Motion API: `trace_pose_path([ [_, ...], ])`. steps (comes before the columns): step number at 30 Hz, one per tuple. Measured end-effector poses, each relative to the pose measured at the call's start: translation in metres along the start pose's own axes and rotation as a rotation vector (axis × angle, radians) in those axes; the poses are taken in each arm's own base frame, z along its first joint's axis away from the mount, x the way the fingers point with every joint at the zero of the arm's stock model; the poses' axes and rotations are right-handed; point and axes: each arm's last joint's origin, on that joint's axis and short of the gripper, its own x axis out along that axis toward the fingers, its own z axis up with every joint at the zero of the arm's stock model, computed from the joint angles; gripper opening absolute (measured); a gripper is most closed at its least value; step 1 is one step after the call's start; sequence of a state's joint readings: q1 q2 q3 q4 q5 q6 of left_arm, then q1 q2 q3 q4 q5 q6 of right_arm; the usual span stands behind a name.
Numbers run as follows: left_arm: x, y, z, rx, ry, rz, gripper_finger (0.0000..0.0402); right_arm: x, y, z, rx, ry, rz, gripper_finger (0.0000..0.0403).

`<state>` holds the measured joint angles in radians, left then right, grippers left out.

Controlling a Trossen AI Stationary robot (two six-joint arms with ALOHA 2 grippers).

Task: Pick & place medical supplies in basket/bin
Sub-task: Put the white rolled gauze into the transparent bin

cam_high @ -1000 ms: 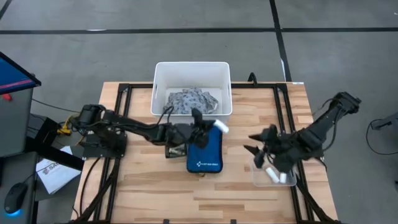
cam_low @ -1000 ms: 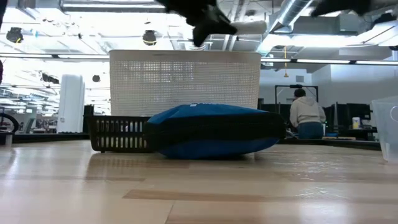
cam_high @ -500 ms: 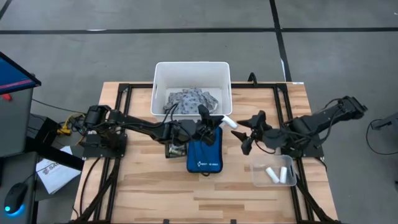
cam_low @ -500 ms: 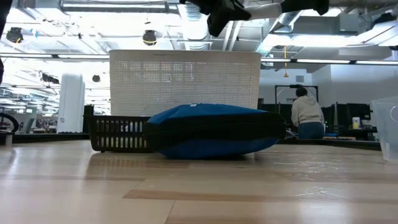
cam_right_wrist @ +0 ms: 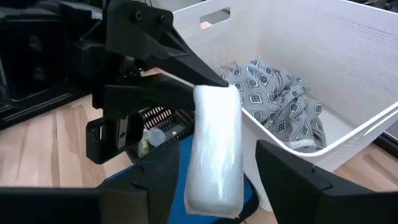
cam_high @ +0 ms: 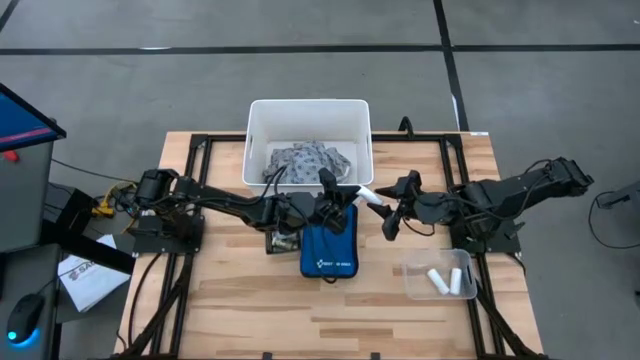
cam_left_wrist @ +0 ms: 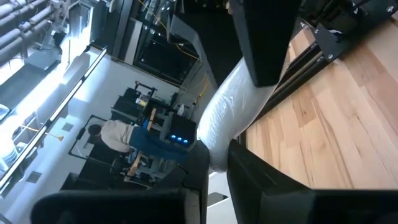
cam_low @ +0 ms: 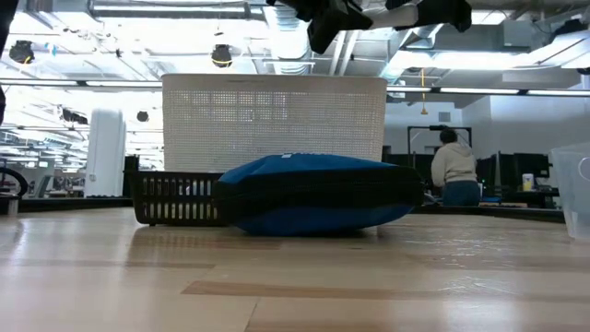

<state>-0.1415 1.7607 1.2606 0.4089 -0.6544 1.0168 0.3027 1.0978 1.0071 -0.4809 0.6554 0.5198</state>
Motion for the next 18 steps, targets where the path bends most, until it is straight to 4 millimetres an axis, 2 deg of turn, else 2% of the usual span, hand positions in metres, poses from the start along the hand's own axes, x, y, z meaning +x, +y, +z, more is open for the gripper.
trace_pose_path([
  [12,0.0,0.0004,0.0002,-0.007,-0.002,0.003,0.0044,0.0016,0.0,0.0003,0.0,0.0,0.0,0.0112],
  [18,0.0,0.0004,0.0003,-0.007,-0.002,0.003,0.0047,0.0016,0.0001,0.0005,0.001,-0.001,0.001,0.0087],
])
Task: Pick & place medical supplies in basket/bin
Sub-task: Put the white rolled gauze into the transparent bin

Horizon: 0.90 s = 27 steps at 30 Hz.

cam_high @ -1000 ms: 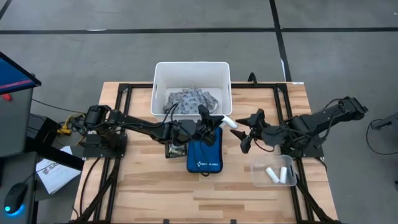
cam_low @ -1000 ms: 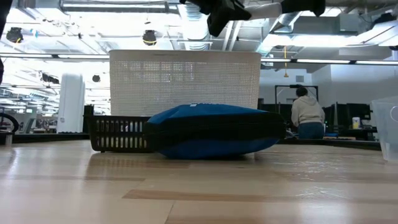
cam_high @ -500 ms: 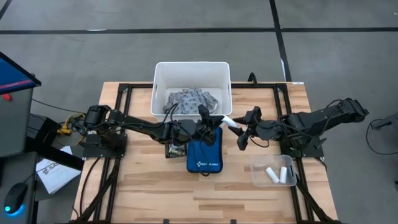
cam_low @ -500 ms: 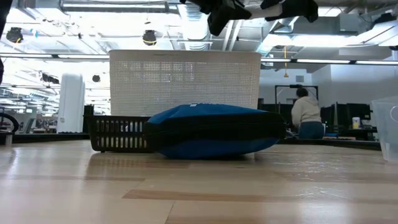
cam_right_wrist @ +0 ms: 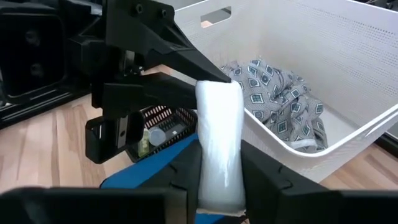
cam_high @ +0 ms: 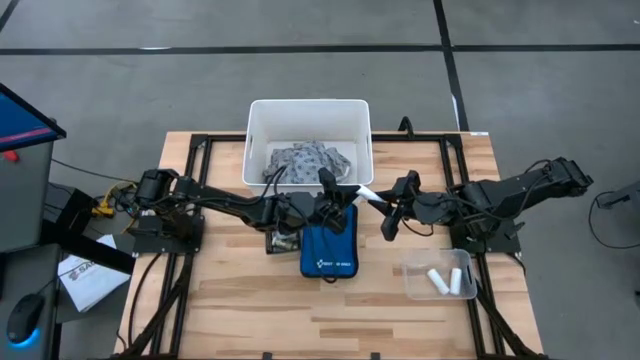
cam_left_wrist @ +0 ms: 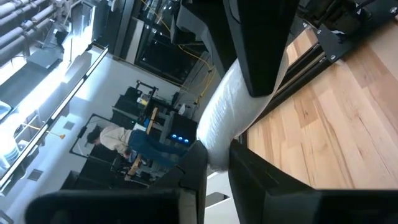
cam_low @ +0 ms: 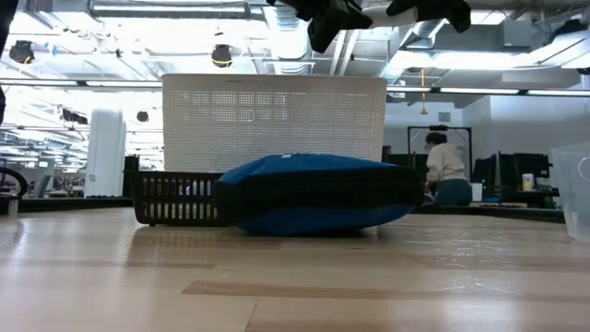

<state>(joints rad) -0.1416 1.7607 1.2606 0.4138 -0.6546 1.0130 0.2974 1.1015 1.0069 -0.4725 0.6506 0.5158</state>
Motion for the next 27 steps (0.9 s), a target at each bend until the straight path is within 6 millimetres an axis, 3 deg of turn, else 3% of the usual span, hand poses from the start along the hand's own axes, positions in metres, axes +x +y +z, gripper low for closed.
trace_pose_path([
  [6,-0.003,0.007,0.001,-0.015,0.021,0.037,0.0063,0.0,0.001,0.002,0.015,-0.013,0.006,0.0085],
  [10,-0.014,0.025,0.005,-0.037,-0.004,0.058,0.0084,0.0,0.001,0.005,0.034,-0.034,0.008,0.0084],
  [18,-0.052,0.081,0.003,-0.07,0.033,0.112,0.0118,0.002,-0.003,0.001,0.046,0.014,0.007,0.0084],
  [22,-0.088,0.125,-0.001,-0.122,0.061,0.188,0.013,-0.008,-0.001,-0.014,0.086,0.179,0.071,0.0084],
  [27,-0.125,0.16,-0.013,-0.234,0.047,0.222,0.014,-0.032,0.008,-0.042,0.107,0.411,0.124,0.0084],
])
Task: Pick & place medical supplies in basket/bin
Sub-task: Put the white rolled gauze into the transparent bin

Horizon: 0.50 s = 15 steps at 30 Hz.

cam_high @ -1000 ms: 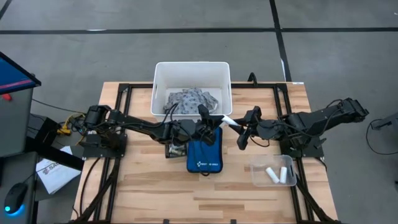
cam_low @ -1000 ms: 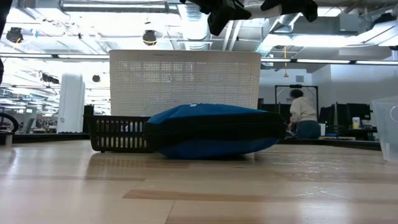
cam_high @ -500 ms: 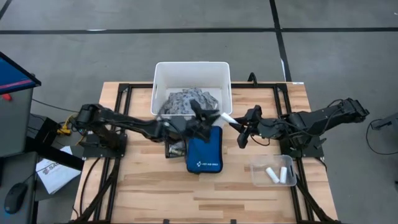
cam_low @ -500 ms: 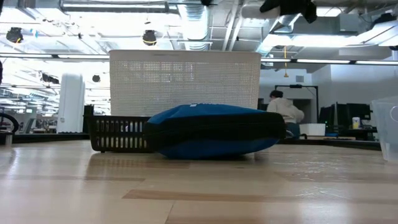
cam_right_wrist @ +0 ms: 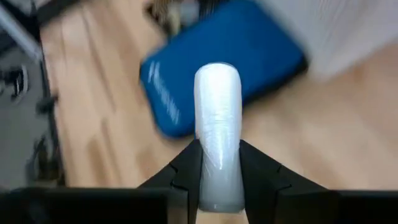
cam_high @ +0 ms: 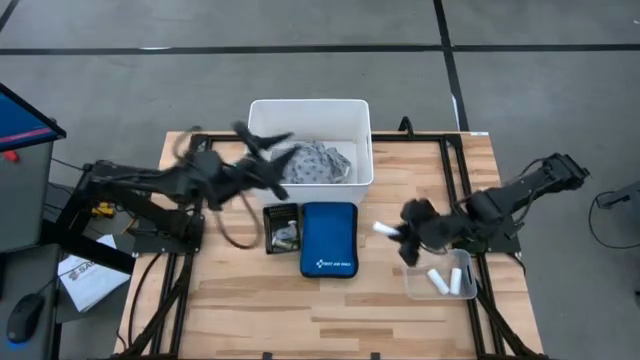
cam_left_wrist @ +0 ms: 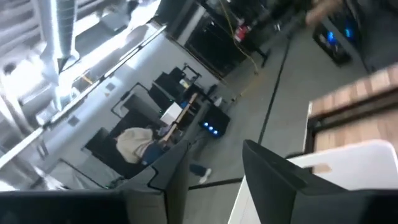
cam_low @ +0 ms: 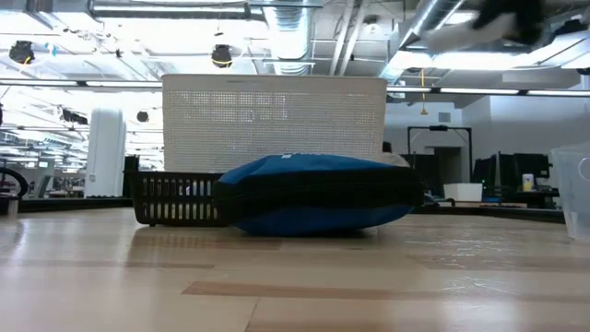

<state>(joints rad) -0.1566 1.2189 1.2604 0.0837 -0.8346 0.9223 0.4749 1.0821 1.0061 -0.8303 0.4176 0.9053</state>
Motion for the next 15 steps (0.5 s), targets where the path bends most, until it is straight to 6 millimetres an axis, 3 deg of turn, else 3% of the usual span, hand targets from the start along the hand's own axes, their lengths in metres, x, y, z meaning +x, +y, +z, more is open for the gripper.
trace_pose_path([
  [3,-0.016,0.024,-0.004,-0.097,-0.014,0.021,0.0145,-0.01,0.008,-0.023,0.034,0.116,0.027,0.0084],
  [7,-0.026,0.037,-0.009,-0.198,-0.012,0.014,0.0152,-0.027,0.016,-0.055,0.083,0.237,0.037,0.0084],
  [15,-0.027,0.027,-0.016,-0.266,0.04,-0.078,0.0159,-0.058,0.011,-0.104,0.195,0.358,-0.078,0.0084],
])
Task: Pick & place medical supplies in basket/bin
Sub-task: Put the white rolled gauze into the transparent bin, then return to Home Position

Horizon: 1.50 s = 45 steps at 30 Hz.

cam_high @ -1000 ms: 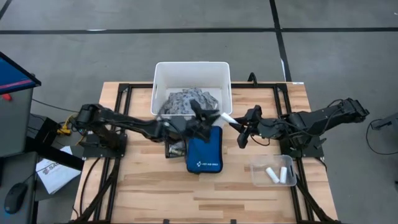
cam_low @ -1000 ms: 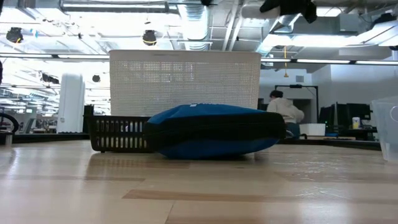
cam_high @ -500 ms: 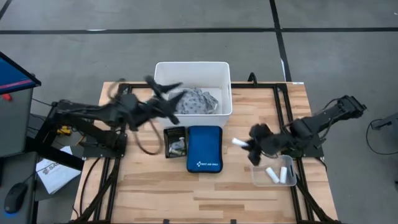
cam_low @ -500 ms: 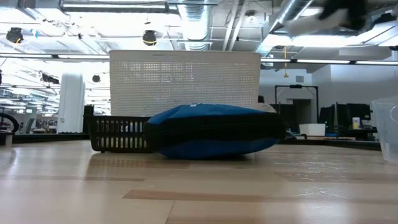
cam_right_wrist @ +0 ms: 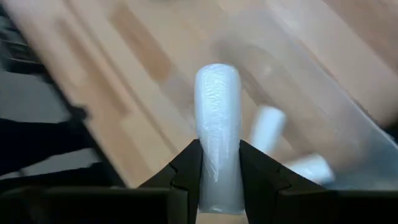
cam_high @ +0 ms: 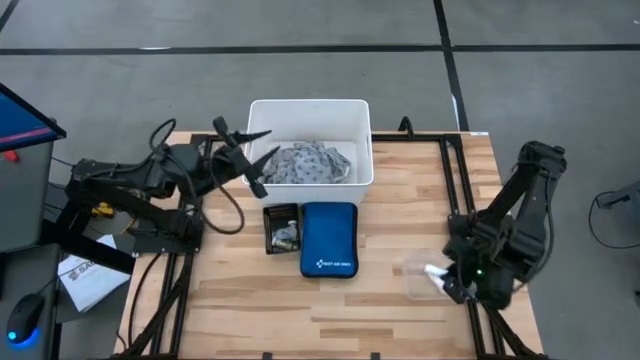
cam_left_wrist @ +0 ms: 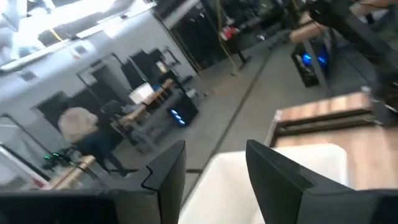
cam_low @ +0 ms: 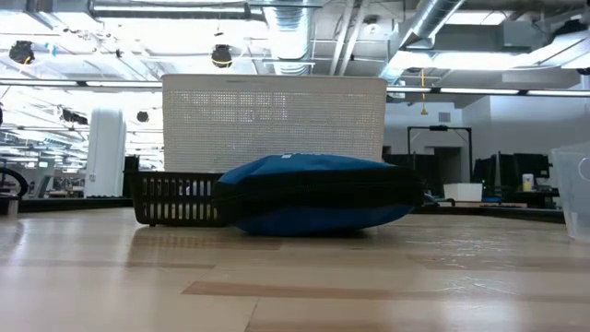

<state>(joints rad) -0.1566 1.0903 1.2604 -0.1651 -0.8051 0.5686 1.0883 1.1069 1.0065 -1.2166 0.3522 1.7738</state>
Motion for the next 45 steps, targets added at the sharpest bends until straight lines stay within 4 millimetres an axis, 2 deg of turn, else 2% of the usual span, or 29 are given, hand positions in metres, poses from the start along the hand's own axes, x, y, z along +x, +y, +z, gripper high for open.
trace_pose_path([
  [7,0.004,-0.014,-0.007,0.006,0.06,-0.059,0.0165,0.009,-0.006,-0.024,-0.009,0.031,-0.182,0.0087],
  [15,0.003,-0.014,-0.007,-0.027,0.06,-0.058,0.0173,0.031,-0.006,-0.037,0.001,0.104,-0.18,0.0107],
  [27,0.0,-0.012,-0.009,-0.061,0.071,-0.085,0.0172,0.034,-0.008,-0.038,0.003,0.124,-0.185,0.0192],
  [31,-0.009,-0.009,-0.011,-0.063,0.079,-0.112,0.0172,0.034,-0.008,-0.038,0.011,0.116,-0.178,0.0221],
  [35,-0.023,0.003,-0.02,-0.172,0.135,-0.143,0.0172,0.03,-0.007,-0.033,0.03,0.049,-0.121,0.0234],
  [38,-0.035,0.011,-0.028,-0.266,0.177,-0.219,0.0172,0.026,-0.007,-0.025,0.055,-0.057,-0.045,0.0235],
  [41,-0.05,0.012,-0.039,-0.399,0.223,-0.432,0.0172,0.02,-0.006,-0.016,0.075,-0.188,0.053,0.0235],
  [45,-0.074,0.0,-0.074,-0.594,0.4,-0.739,0.0172,0.009,-0.009,-0.006,0.108,-0.344,0.161,0.0235],
])
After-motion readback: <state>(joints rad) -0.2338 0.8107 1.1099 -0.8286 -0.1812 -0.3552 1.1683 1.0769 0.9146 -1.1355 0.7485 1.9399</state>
